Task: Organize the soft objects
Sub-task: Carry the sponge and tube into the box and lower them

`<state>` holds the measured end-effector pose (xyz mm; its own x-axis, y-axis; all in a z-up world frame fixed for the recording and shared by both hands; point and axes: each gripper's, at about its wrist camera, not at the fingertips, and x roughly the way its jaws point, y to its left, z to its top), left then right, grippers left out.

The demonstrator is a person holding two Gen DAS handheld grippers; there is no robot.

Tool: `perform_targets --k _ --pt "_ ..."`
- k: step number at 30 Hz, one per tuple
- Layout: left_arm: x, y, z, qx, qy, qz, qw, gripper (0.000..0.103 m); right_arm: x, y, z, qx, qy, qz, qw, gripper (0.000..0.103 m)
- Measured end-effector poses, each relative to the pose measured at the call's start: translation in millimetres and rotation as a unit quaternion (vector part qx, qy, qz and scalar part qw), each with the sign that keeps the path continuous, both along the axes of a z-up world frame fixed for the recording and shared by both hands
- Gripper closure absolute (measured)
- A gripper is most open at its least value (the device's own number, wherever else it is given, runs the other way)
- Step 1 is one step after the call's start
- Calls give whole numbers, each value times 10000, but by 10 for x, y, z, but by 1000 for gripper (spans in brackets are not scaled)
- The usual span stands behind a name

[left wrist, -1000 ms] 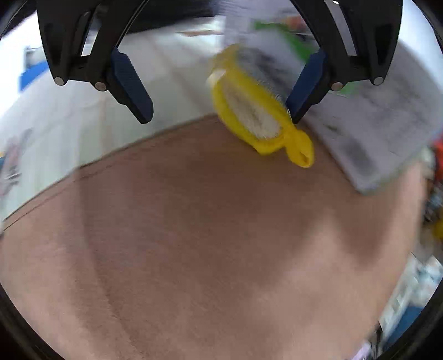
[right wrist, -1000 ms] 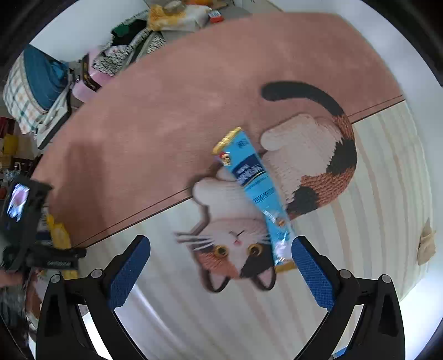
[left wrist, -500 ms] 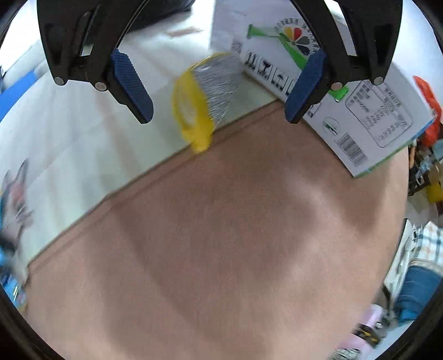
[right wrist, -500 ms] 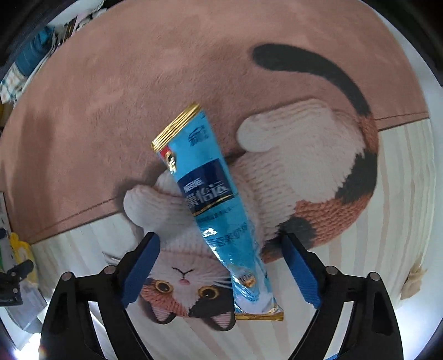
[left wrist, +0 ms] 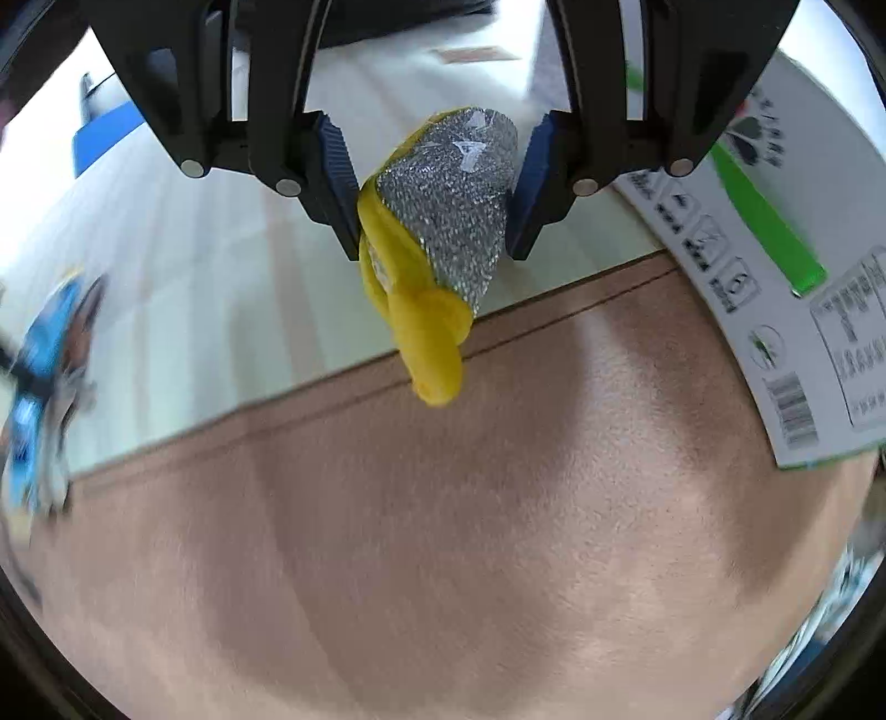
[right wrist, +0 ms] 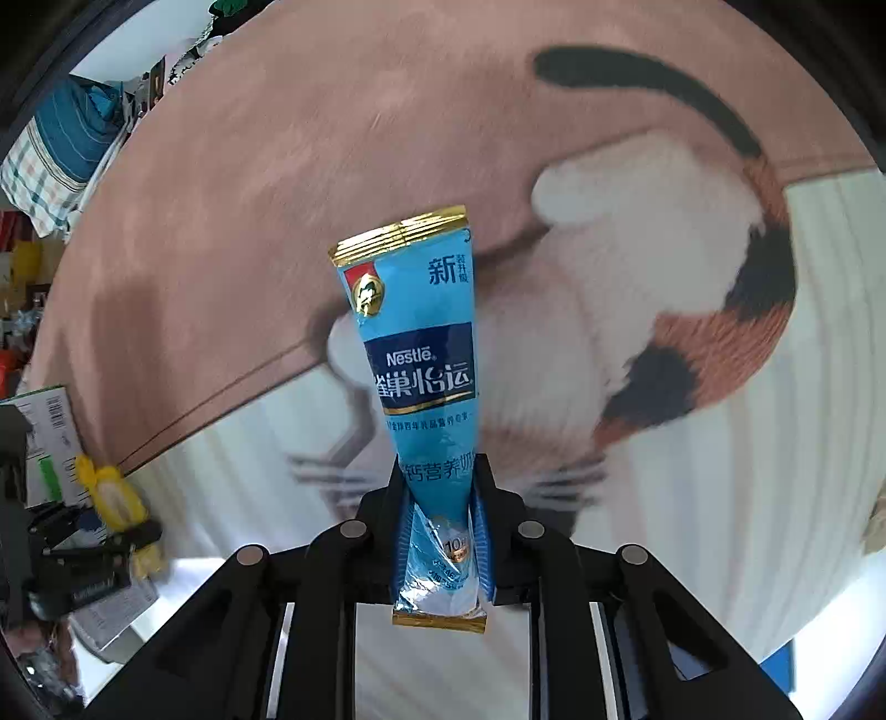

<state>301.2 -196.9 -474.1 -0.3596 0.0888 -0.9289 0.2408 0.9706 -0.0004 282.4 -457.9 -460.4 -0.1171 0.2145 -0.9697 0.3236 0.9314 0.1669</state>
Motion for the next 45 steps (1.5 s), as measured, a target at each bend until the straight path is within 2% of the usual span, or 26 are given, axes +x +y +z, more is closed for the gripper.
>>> perform_targets --k 2,4,10,15,19,22,23,25,28,32,35,37,40,41,45 --pt "-34 -12 -28 -52 -35 139 9999 54 -48 66 -3 -105 -1 102 9999 82" --pt "-120 18 -65 -155 3 49 9999 48 -82 129 -13 -205 -7 157 9997 80" --pt "-375 27 -98 -155 62 -107 9998 48 -65 332 -34 -366 10 150 9992 79" --pt "-668 198 -23 -249 -300 -48 9992 57 -46 331 -34 -398 8 -4 9992 84" --pt "-848 351 232 -339 -828 13 9960 57 -179 475 91 -283 -118 -20 9995 85" --pt "-950 390 404 -520 -1024 97 9933 57 -264 648 265 -170 -273 7 9995 85" --pt "-1022 461 499 -617 -1106 174 9918 57 -284 710 351 -88 -352 -2 9993 85" --pt "-900 500 737 -789 -1284 290 9882 57 -338 868 549 105 -533 28 9985 85" --pt "-1072 734 1099 -1127 -1615 556 9788 57 -424 1266 949 374 -890 223 9951 85" --pt "-1156 1175 1780 -1392 -2220 827 9615 57 -424 1865 1490 657 -1291 605 9876 85" --pt "-1185 1760 2296 -1229 -2668 1023 9504 57 -421 2560 1872 868 -1555 1029 9786 85" --pt "-1227 2050 2458 -1032 -2805 1110 9478 57 -405 2838 2167 943 -1652 1252 9737 85" --pt "-1205 2711 2587 -672 -2907 1327 9452 57 -394 3442 2341 884 -1777 1603 9669 85" --pt "-1084 2849 2601 -566 -2896 1385 9454 57 -377 3575 2371 831 -1789 1670 9660 85" --pt "-978 3571 2393 -302 -2684 1739 9470 57 -284 4159 2240 412 -1741 1846 9664 85"
